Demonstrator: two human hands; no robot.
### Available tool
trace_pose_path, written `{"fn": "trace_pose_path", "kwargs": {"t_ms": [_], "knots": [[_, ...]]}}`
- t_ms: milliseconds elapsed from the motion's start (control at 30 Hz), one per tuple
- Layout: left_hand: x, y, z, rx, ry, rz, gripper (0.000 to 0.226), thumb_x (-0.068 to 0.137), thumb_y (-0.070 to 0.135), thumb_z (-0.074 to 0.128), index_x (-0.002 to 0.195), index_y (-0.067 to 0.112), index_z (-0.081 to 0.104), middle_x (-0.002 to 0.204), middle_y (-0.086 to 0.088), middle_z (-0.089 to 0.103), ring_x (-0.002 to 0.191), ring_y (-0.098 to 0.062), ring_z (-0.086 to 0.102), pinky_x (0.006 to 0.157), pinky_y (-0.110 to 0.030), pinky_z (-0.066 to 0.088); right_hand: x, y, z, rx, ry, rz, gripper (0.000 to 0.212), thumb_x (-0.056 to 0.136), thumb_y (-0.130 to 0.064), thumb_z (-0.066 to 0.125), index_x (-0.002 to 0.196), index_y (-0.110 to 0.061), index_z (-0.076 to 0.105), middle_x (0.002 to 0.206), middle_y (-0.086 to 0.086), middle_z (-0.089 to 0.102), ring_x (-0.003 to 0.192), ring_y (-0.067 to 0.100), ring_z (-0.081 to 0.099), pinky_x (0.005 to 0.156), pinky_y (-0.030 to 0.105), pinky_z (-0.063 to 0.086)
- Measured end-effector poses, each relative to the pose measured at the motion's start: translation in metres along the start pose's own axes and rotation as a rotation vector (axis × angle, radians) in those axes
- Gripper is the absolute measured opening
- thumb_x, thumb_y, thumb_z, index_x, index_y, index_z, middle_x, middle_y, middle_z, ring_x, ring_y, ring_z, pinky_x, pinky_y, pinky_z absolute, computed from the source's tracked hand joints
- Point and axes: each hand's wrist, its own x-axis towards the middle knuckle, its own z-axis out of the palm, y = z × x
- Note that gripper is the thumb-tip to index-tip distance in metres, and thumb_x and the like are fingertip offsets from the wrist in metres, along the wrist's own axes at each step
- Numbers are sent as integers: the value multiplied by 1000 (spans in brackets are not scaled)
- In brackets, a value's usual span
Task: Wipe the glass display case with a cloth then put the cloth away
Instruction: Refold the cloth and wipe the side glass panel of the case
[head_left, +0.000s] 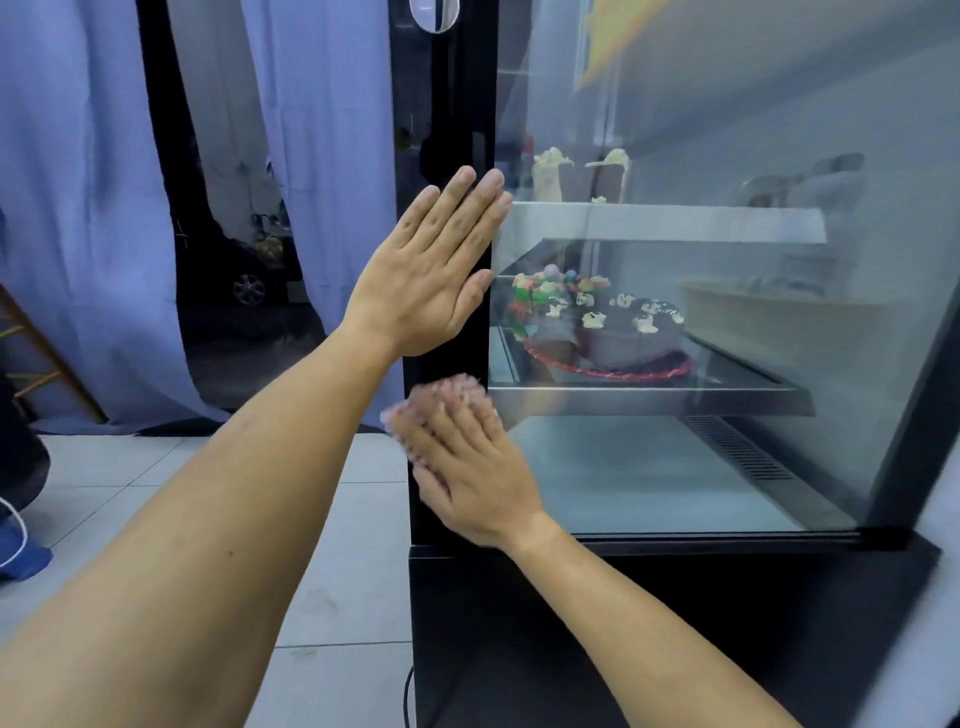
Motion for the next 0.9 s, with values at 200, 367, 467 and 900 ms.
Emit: {"fn": "trace_pose_path", "kwargs": {"t_ms": [200,367,467,900], "knots": [[-2,1,2,7,16,-27,63,113,39,21,166,6,11,174,-12,10,161,-31,8,131,-48,10,-92,-8,13,-69,-304,-175,71,106,-43,44,168,-25,15,176,-2,6,162,17,3,132,42,3],[-3,4,2,10,8,-29,63,113,38,22,166,7,10,174,-12,10,161,-31,8,131,-48,9,-83,5,6,-96,-276,-220,70,105,-49,45,167,-29,20,175,-6,11,161,14,6,132,39,4],[-3,3,3,9,15,-36,64,112,37,25,166,7,10,174,-11,9,161,-31,7,131,-48,9,-47,7,3,-37,-101,28,66,105,-43,51,164,-22,31,173,2,22,161,20,14,130,43,17],[-1,4,5,11,24,-45,63,112,37,25,166,7,12,174,-11,11,161,-31,9,131,-49,10,-87,26,2,-53,-102,41,71,99,-44,59,163,-25,34,173,-2,20,160,18,18,130,42,17]]}}
